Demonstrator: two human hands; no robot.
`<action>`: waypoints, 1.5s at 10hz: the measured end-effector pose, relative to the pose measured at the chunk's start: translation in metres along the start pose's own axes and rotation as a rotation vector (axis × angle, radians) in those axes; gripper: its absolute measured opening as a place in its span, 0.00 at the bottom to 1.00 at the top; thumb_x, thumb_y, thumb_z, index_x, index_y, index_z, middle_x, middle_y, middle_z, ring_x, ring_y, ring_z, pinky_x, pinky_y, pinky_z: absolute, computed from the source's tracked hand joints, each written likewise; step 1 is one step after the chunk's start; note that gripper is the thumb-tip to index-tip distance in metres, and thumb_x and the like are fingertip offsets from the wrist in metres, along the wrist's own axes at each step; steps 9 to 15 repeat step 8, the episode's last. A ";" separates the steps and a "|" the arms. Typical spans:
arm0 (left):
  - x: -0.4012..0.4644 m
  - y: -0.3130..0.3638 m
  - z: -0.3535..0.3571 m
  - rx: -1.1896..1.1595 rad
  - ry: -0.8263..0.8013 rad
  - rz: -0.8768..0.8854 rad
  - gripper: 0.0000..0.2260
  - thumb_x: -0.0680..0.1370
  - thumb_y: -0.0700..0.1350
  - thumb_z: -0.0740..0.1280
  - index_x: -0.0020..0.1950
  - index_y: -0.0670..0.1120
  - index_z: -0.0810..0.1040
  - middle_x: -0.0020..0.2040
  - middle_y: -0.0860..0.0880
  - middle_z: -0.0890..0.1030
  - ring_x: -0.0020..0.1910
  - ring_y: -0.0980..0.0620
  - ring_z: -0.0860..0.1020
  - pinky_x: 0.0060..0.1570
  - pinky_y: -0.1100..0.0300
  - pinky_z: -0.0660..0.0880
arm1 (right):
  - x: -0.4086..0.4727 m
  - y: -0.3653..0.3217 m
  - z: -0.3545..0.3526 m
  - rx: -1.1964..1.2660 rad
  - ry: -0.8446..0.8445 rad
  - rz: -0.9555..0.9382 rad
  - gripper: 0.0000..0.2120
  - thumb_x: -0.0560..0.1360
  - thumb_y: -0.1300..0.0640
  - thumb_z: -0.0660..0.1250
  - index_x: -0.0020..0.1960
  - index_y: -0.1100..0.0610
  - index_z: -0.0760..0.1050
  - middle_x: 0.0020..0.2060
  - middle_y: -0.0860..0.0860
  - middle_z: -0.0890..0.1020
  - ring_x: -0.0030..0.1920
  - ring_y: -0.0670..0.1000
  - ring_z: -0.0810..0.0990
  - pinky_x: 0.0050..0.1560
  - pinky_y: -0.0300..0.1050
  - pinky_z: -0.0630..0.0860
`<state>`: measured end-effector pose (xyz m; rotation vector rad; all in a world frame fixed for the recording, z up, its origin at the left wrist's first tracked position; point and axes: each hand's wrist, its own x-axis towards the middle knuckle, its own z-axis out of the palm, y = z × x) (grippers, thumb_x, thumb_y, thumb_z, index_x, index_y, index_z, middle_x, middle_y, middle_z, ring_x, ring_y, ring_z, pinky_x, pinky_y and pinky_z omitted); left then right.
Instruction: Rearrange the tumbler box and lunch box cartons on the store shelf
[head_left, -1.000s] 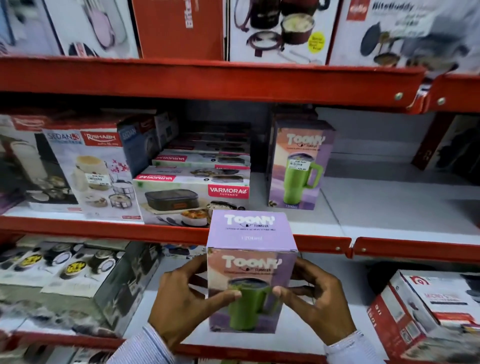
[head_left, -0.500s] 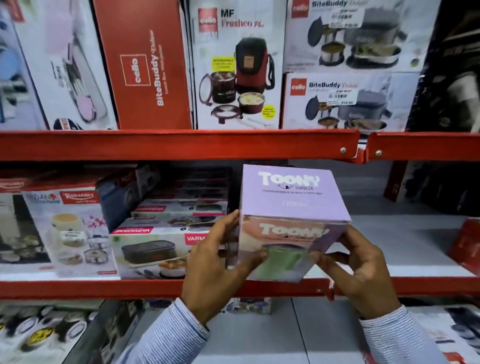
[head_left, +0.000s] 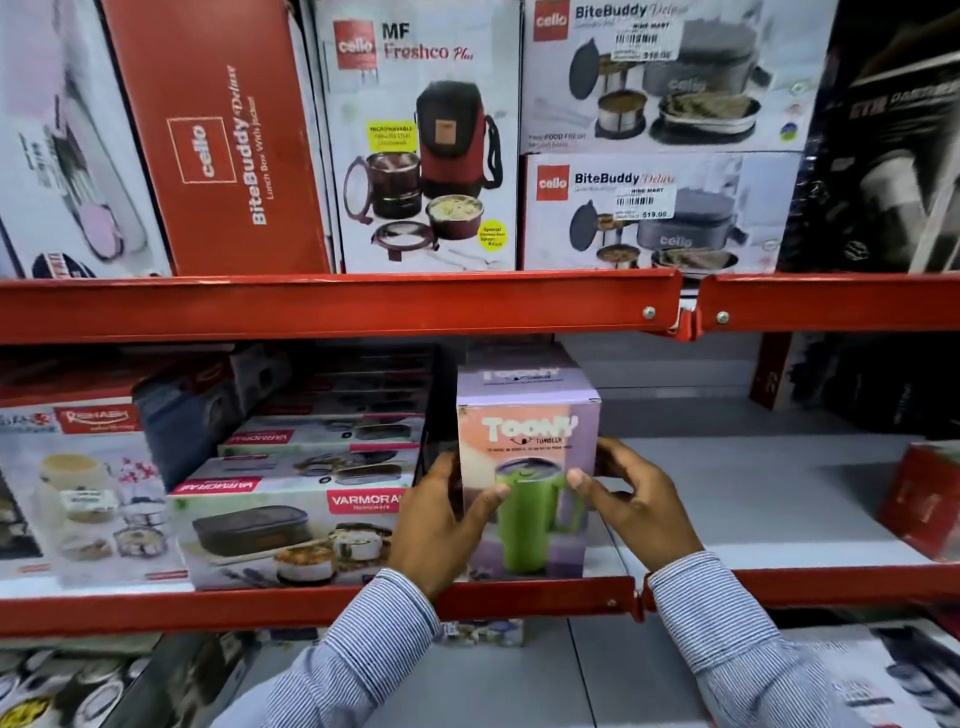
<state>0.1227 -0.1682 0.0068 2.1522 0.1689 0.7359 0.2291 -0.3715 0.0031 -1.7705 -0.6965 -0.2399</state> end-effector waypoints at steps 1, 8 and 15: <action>0.000 -0.003 0.003 0.033 -0.019 -0.005 0.20 0.75 0.60 0.69 0.61 0.50 0.76 0.50 0.55 0.87 0.49 0.57 0.84 0.52 0.57 0.81 | 0.000 0.005 0.001 -0.017 0.003 0.012 0.25 0.72 0.46 0.73 0.67 0.52 0.76 0.57 0.47 0.85 0.56 0.43 0.83 0.56 0.49 0.83; -0.006 0.011 0.001 0.138 -0.009 0.016 0.22 0.74 0.61 0.69 0.62 0.49 0.76 0.47 0.53 0.88 0.44 0.57 0.85 0.50 0.58 0.83 | -0.016 -0.001 0.003 -0.002 0.048 0.075 0.32 0.70 0.37 0.70 0.71 0.49 0.72 0.63 0.47 0.82 0.62 0.48 0.81 0.55 0.42 0.82; -0.006 0.011 0.001 0.138 -0.009 0.016 0.22 0.74 0.61 0.69 0.62 0.49 0.76 0.47 0.53 0.88 0.44 0.57 0.85 0.50 0.58 0.83 | -0.016 -0.001 0.003 -0.002 0.048 0.075 0.32 0.70 0.37 0.70 0.71 0.49 0.72 0.63 0.47 0.82 0.62 0.48 0.81 0.55 0.42 0.82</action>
